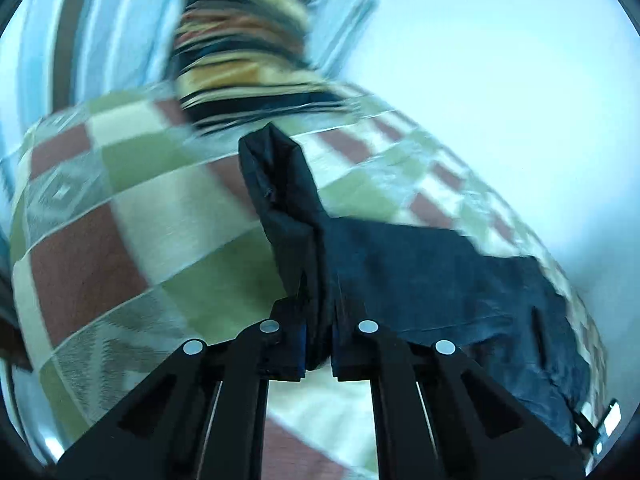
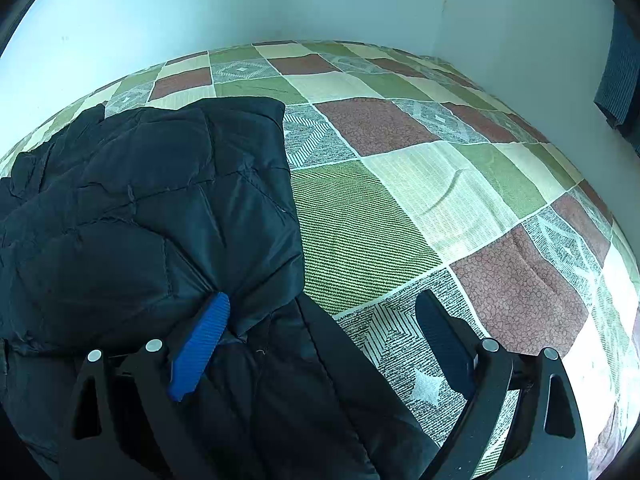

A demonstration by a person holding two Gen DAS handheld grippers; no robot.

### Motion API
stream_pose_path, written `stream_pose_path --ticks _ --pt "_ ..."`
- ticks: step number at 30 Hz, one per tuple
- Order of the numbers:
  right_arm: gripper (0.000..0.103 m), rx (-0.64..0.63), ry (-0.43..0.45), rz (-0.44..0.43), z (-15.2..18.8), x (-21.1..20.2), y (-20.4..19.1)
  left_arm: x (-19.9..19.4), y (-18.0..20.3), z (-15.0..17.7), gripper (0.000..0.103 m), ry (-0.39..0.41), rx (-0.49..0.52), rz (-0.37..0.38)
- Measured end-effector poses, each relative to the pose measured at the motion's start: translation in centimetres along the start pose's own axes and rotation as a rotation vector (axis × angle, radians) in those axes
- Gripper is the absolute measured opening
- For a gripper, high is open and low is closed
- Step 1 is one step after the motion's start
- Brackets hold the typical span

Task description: Fold large clothes

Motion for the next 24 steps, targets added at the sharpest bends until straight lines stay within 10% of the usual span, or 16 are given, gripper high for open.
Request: stream_pose_path --ticks 7,16,24 --pt "0.092 0.015 0.0 -0.021 0.1 0.2 0.1 -1.3 14.8 4.3 0.007 -0.037 0.206 0.18" --pt "0.092 0.02 0.001 -0.026 0.1 0.3 0.2 -0.1 34.4 18.6 0.007 -0.19 0.492 0.386" --pt "0.092 0.039 0.002 -0.049 0.2 0.4 0.1 3.2 41.4 29.3 0.007 -0.352 0.6 0.412"
Point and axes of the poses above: each gripper's, at about its wrist camera, not at the fingertips, and x roughly the way its jaws point, y to its right, z to its underside, the point moved 9 cm from there along x, roughly the way its jaws point, and after that the axes turned 14 degrees about -x, right-handed, at the moved point
